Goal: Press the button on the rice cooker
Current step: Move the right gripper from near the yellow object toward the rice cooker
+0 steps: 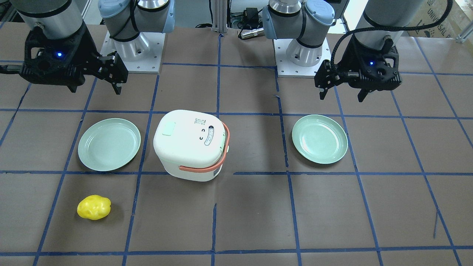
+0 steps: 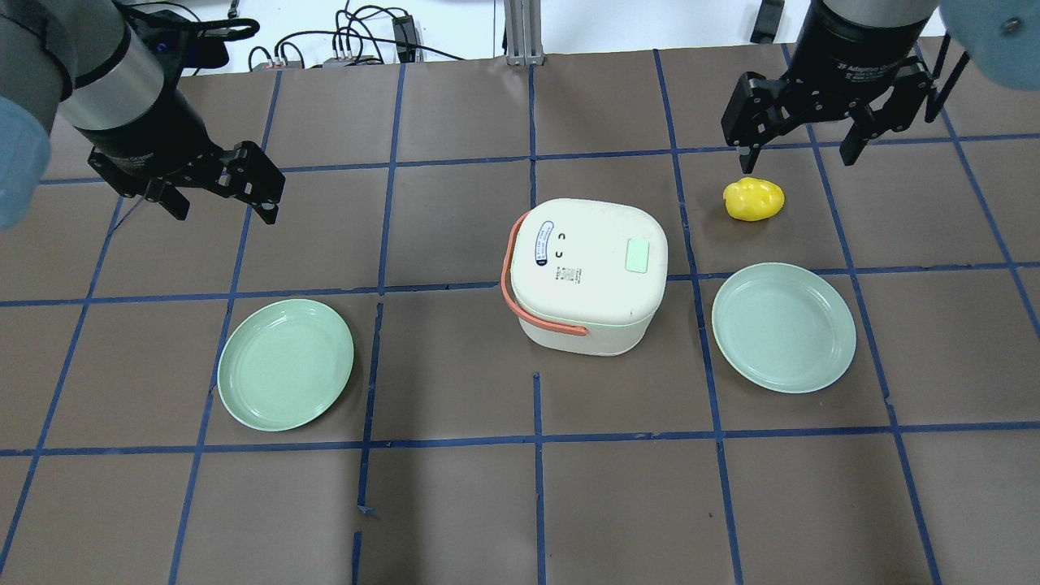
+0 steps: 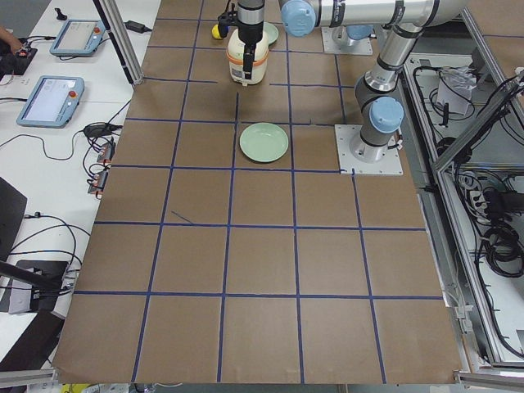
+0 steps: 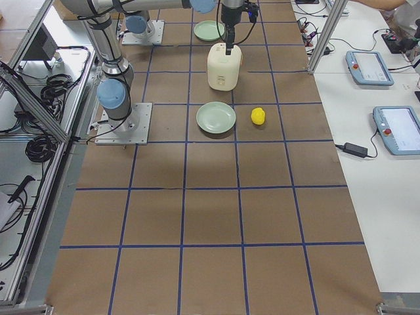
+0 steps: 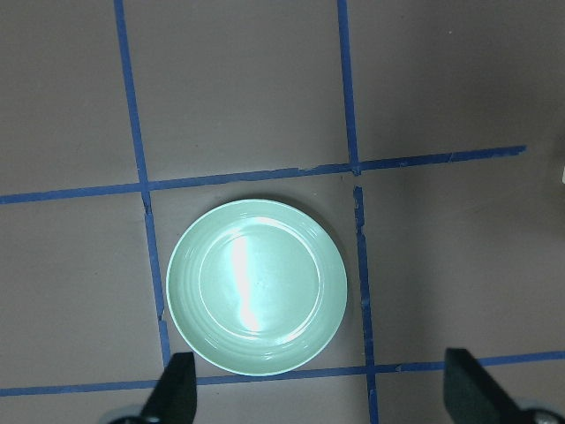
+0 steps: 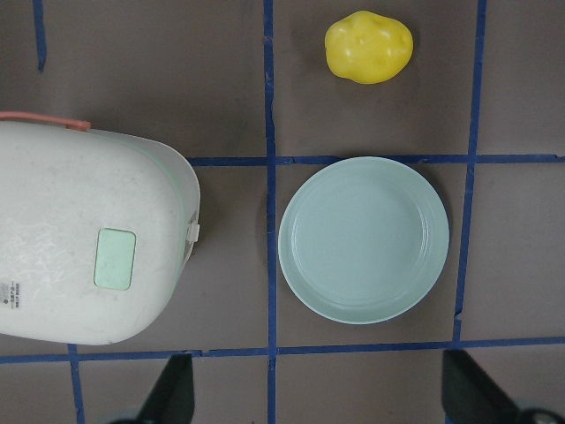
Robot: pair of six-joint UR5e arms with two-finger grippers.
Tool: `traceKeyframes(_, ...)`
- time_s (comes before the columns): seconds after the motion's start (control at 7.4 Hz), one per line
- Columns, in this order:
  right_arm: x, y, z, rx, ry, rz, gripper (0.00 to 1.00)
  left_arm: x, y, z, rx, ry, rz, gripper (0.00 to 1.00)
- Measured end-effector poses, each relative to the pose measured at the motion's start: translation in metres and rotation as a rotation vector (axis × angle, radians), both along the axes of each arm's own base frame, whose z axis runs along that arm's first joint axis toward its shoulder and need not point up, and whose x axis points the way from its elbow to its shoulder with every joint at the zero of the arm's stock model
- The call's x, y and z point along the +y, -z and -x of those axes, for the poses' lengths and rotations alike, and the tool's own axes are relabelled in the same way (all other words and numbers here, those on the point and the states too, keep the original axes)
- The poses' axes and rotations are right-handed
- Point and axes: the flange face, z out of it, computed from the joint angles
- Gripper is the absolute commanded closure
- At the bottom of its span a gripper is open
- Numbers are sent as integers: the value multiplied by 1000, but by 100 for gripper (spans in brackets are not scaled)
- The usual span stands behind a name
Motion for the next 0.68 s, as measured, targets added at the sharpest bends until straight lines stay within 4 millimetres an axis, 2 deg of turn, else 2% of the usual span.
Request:
traceKeyframes(0.27, -1, 0, -3, -28, 11, 2, 1, 0, 0, 0, 0, 0, 0, 0)
traceKeyframes(0.54, -1, 1, -4, -41, 22, 1, 37, 0, 0, 0, 0, 0, 0, 0)
traceKeyframes(0.68, 0, 1, -4, -43, 23, -1, 66, 0, 0, 0, 0, 0, 0, 0)
